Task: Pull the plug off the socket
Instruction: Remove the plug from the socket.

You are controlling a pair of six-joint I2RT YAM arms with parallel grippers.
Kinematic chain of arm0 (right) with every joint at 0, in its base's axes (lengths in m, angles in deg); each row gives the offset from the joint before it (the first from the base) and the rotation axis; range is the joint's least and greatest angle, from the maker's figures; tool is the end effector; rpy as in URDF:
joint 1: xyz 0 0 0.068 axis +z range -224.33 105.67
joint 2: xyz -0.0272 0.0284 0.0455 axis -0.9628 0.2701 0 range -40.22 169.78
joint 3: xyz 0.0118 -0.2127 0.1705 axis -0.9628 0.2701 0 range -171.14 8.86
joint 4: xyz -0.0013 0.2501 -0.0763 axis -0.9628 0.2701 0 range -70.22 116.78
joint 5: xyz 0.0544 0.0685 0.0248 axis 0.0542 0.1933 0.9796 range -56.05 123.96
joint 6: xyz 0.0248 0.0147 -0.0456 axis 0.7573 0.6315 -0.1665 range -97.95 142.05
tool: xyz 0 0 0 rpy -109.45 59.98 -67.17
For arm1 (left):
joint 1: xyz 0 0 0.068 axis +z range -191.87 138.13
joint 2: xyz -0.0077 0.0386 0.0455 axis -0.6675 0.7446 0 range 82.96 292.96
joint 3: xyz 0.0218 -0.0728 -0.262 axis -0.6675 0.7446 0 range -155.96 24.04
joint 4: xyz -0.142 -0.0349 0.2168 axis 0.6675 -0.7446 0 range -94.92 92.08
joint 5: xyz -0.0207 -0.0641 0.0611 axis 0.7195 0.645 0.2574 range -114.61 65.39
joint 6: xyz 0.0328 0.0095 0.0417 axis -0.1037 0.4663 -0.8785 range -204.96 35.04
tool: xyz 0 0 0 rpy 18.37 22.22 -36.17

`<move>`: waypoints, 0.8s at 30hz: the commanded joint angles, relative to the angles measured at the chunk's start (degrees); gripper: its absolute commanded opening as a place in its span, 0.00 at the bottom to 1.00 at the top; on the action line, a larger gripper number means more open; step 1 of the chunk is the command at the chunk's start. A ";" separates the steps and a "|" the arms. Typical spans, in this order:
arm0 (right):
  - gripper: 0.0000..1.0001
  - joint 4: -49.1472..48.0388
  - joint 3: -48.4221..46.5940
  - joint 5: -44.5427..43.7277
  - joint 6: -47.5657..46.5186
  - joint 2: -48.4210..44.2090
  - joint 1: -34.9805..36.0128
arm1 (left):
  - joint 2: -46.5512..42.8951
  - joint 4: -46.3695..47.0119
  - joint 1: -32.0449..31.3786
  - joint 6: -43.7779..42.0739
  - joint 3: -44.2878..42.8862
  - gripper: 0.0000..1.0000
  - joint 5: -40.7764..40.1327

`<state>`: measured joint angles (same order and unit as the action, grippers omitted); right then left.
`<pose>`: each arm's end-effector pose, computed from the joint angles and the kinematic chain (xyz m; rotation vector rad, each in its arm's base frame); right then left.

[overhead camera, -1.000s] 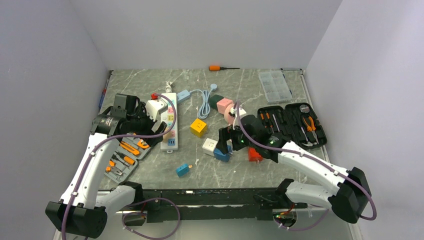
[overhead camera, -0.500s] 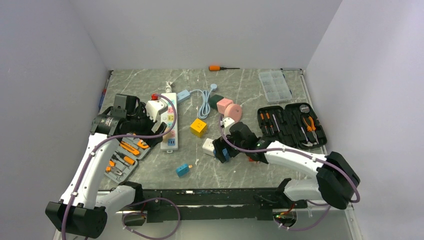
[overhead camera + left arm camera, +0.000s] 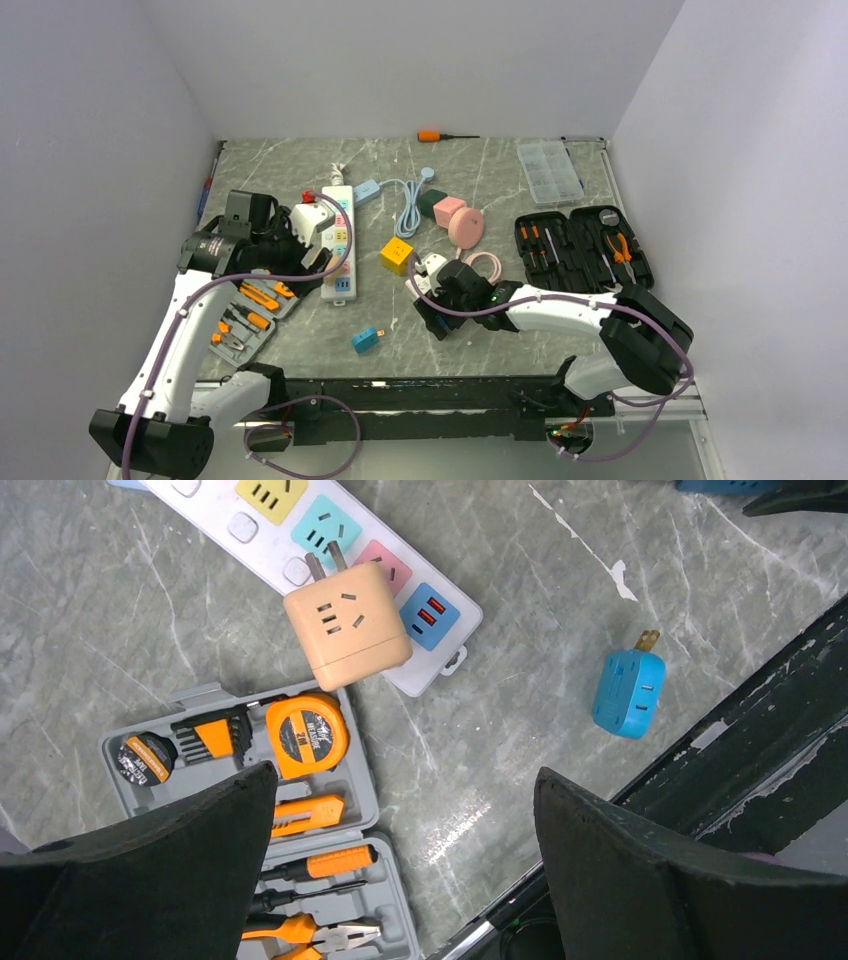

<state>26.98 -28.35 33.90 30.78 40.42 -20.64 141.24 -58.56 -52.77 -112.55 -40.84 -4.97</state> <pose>0.1574 0.2142 0.1643 -0.9610 2.3231 0.4651 0.1754 -0.0459 0.3388 0.9405 2.2750 -0.3050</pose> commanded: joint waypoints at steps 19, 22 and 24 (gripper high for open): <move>1.00 -4.80 -2.58 -8.03 3.22 1.42 0.54 | -7.17 -4.67 0.26 -7.63 -0.84 0.99 4.27; 1.00 -5.43 -2.96 -8.73 3.40 2.59 0.54 | -7.32 -4.65 0.26 -7.49 -0.22 0.99 4.42; 0.96 -4.93 -3.78 -9.02 3.60 3.42 0.53 | -7.39 -4.62 0.26 -7.52 0.02 0.99 4.01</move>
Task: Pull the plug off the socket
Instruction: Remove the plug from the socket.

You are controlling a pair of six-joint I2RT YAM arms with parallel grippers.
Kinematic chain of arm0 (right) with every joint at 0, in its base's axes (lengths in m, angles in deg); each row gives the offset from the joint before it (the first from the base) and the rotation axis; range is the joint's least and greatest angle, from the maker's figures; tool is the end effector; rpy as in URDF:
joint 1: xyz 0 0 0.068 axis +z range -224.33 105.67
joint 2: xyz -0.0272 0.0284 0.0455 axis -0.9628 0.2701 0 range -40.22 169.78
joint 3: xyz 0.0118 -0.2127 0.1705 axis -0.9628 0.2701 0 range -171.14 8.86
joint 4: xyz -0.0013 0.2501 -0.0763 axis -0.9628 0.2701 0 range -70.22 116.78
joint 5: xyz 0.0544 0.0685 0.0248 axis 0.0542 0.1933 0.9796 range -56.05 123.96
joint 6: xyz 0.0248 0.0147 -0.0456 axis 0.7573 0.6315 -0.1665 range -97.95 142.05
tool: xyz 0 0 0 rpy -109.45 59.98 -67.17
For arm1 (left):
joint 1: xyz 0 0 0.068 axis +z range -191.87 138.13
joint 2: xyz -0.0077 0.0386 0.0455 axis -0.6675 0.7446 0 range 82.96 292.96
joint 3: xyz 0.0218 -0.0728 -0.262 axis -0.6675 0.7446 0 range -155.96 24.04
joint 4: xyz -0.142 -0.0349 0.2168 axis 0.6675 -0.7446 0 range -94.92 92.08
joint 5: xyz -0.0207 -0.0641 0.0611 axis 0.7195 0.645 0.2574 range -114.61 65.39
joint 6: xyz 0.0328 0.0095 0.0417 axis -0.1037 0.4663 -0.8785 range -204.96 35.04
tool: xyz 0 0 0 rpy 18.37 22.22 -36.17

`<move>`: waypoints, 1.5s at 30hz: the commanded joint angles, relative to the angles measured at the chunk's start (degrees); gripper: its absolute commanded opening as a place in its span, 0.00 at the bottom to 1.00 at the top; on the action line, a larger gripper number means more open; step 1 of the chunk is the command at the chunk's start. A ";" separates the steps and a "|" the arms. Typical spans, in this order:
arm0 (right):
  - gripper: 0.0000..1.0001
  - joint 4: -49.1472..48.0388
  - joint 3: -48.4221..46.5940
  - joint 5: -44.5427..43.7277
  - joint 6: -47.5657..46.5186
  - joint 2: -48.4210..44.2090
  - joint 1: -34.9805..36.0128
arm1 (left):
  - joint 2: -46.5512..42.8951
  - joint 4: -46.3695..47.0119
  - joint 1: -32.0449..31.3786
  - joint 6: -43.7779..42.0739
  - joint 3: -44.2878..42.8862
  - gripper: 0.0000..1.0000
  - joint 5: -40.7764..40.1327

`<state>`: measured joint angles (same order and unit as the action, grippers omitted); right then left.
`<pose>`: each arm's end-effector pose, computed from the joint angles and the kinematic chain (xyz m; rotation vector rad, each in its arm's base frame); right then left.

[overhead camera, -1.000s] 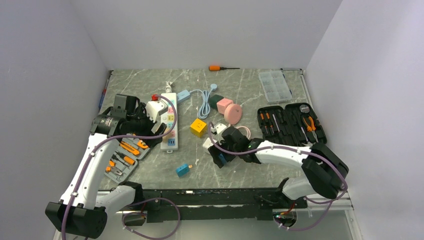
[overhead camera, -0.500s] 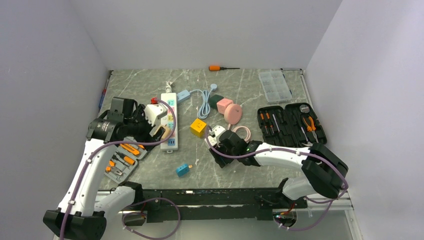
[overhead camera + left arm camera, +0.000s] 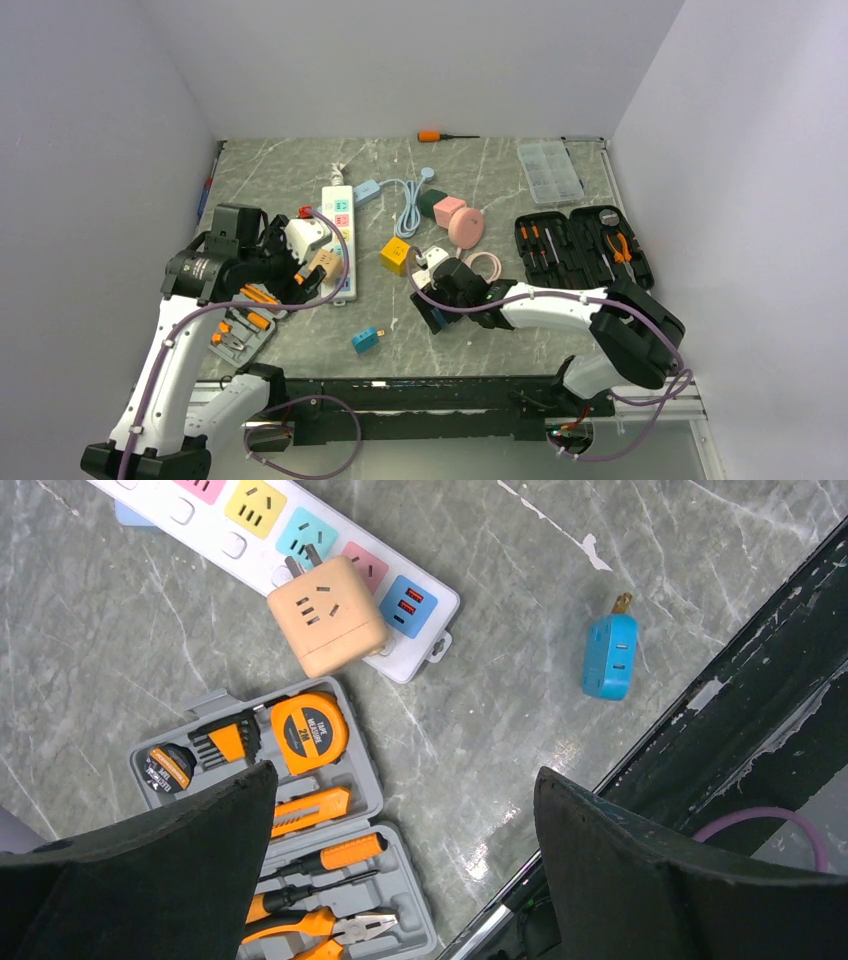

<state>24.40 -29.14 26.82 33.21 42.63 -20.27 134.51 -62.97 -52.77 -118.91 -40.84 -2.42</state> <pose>0.1646 0.2194 0.1620 -0.8462 2.3081 0.3600 0.1416 -0.0409 0.3512 1.0663 2.1557 -0.2945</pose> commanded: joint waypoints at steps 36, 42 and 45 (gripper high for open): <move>0.00 9.21 -29.65 28.79 1.09 -4.13 5.14 | -39.74 22.70 0.26 -61.21 26.73 0.99 28.52; 0.00 6.80 -32.64 26.57 2.10 -0.99 8.82 | -37.43 18.67 0.26 -63.93 24.65 0.99 30.19; 0.00 5.46 -33.26 25.27 2.45 -0.33 9.85 | -37.49 14.82 0.26 -67.00 24.74 0.99 31.40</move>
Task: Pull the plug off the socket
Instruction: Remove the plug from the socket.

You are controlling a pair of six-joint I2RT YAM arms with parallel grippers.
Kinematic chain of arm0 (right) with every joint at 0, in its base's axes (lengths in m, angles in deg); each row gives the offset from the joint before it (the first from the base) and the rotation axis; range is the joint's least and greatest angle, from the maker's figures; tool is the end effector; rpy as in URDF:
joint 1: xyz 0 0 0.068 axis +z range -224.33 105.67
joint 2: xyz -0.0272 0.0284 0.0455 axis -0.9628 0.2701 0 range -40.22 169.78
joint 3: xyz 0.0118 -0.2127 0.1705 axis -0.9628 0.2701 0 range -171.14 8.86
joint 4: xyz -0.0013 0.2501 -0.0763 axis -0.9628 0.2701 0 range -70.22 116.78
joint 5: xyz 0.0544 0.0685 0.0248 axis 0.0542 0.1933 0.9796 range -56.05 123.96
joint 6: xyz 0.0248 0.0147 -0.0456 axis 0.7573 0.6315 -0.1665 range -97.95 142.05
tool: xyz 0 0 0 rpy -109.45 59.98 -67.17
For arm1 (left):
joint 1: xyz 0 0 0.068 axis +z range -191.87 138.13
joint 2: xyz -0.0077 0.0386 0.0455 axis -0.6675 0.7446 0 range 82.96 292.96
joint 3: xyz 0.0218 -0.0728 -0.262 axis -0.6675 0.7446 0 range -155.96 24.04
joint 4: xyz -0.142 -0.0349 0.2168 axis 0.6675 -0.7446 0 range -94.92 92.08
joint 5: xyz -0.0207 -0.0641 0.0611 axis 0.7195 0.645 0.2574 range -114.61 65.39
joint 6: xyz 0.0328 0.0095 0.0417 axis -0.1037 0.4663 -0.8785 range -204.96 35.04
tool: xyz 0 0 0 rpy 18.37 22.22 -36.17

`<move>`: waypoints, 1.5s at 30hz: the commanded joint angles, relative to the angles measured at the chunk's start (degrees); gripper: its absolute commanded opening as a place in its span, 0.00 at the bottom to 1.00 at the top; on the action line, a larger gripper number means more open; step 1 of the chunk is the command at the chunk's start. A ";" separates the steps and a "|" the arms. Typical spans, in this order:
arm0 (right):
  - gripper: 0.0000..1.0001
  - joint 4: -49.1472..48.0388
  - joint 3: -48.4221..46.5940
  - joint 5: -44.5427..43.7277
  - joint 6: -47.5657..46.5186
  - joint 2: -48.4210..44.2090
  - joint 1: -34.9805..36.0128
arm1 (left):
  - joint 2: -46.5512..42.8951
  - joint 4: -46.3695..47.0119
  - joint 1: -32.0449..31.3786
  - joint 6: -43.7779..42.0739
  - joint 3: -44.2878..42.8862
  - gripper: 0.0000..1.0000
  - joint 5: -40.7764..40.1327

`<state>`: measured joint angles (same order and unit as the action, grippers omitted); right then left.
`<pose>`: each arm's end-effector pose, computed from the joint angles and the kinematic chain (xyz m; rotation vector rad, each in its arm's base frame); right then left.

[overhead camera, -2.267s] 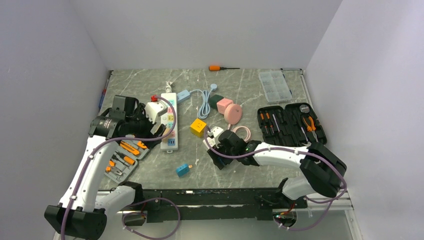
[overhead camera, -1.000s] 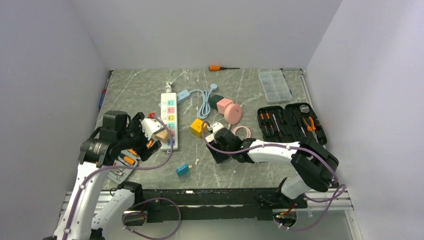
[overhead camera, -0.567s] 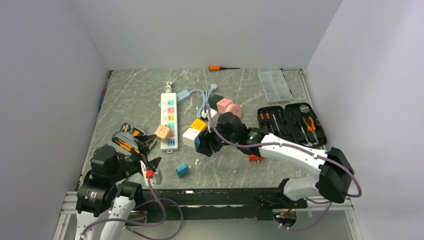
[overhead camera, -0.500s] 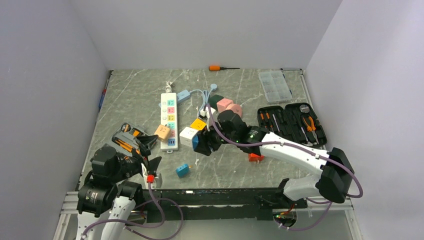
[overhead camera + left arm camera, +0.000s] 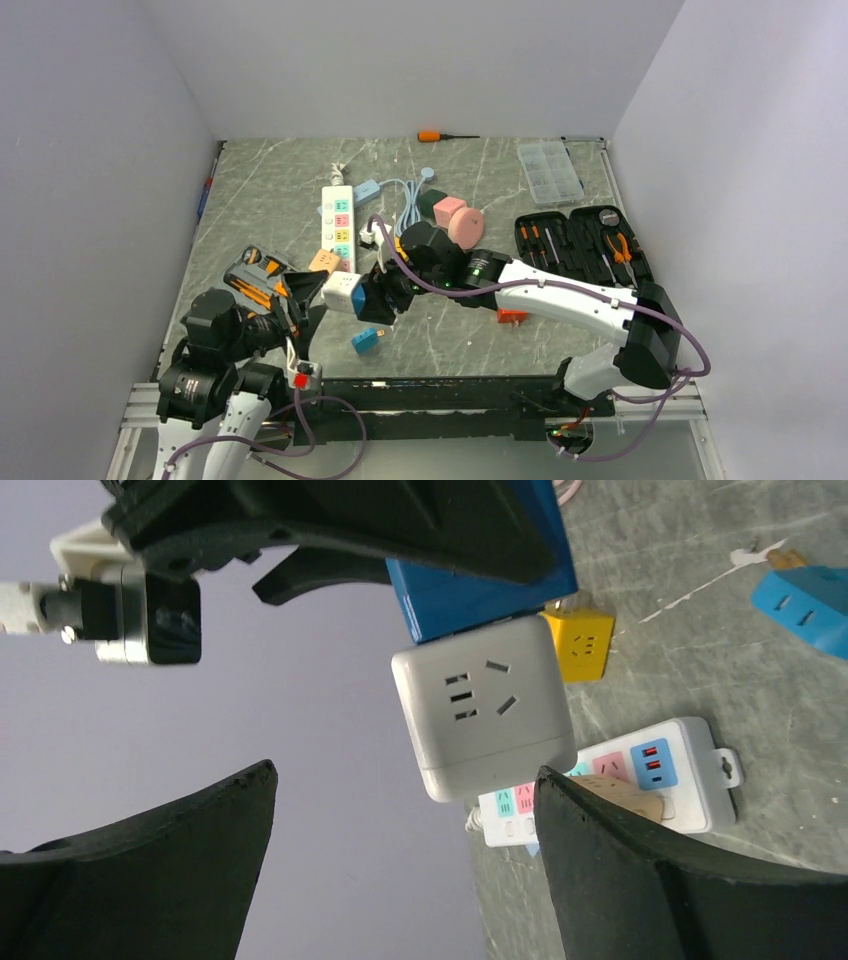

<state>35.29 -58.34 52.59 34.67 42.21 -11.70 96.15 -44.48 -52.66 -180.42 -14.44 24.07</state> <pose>0.1416 0.2983 0.3136 -1.1549 1.9732 1.0863 0.0440 -0.0356 0.2973 1.7118 0.6124 0.2192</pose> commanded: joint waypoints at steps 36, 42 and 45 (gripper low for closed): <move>0.00 -18.47 -1.00 -5.81 3.05 0.74 5.92 | 1.09 17.35 0.06 11.70 6.46 0.34 4.48; 0.00 -18.68 -0.55 -6.51 2.69 1.61 5.73 | 1.67 20.57 -0.27 14.46 5.31 0.00 3.50; 0.00 -17.74 0.18 -6.51 2.80 0.30 4.92 | 2.05 18.21 -0.38 12.01 4.82 0.00 1.06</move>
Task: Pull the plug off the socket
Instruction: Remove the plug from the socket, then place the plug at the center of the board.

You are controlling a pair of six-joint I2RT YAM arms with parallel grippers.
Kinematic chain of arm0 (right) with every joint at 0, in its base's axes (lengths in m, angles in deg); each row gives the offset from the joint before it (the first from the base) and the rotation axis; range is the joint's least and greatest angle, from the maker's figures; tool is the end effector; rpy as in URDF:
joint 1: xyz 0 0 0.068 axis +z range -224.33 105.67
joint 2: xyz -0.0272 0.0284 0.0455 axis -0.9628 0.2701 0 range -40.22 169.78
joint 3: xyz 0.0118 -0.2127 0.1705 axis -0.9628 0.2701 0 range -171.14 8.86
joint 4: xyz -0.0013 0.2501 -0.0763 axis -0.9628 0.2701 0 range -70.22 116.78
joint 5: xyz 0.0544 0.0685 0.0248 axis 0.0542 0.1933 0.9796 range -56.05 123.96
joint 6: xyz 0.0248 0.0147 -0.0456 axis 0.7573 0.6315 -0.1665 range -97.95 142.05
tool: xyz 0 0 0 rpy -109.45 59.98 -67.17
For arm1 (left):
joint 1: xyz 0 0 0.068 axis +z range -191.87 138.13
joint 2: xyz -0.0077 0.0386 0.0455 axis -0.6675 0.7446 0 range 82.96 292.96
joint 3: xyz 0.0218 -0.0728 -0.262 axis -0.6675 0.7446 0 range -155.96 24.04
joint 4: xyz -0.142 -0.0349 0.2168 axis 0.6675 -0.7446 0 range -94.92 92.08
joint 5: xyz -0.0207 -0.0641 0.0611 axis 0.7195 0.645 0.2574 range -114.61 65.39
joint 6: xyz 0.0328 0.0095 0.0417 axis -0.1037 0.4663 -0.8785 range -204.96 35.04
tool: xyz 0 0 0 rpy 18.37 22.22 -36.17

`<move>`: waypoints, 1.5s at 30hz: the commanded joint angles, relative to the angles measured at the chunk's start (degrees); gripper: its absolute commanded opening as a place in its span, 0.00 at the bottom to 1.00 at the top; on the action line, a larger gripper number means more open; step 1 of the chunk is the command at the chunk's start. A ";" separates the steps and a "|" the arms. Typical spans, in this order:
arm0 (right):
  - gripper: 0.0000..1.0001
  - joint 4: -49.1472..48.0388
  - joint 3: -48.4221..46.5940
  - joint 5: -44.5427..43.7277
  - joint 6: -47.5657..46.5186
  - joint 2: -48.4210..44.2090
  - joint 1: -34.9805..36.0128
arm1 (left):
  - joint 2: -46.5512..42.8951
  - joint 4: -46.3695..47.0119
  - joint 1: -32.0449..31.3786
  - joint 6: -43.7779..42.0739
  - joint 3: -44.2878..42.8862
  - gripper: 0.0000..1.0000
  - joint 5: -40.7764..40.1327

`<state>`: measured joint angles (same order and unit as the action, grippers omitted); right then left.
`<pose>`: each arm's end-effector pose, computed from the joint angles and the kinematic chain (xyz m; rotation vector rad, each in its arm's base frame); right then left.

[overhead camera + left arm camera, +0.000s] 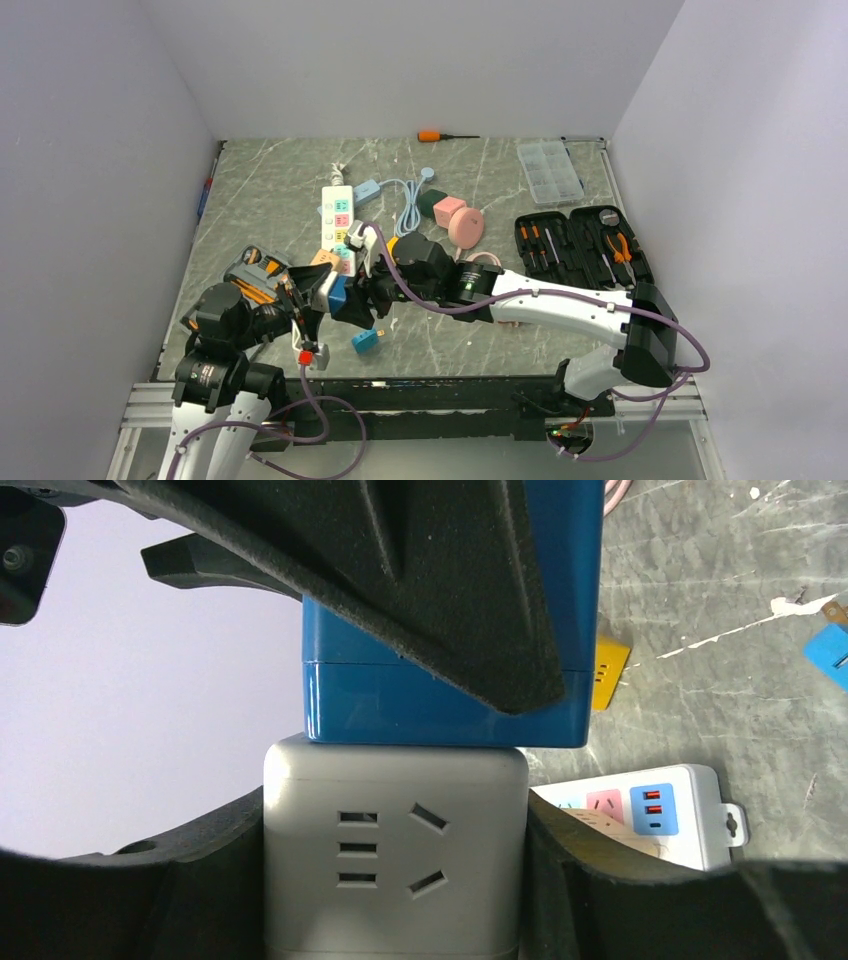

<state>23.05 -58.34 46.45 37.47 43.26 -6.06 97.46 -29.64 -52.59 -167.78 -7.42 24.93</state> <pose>0.1204 0.3230 0.3283 -1.0726 1.7959 1.1525 0.0689 -0.0406 0.2838 1.5925 0.6976 0.1319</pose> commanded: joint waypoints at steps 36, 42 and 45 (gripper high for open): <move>0.00 12.24 29.59 -21.56 14.76 -31.53 -15.30 | 44.18 -3.83 -13.80 19.85 -23.27 0.00 -43.77; 0.00 16.80 32.71 -28.13 21.03 -28.46 -15.34 | 52.65 -3.47 -15.25 31.48 -27.21 0.00 -45.12; 0.00 18.43 34.23 -30.68 24.22 -27.92 -15.36 | 58.90 -6.25 -15.51 37.43 -32.65 0.00 -44.90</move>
<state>39.83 -25.27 21.81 55.50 15.22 -21.38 150.57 -33.86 -67.48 -142.08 -33.30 -18.70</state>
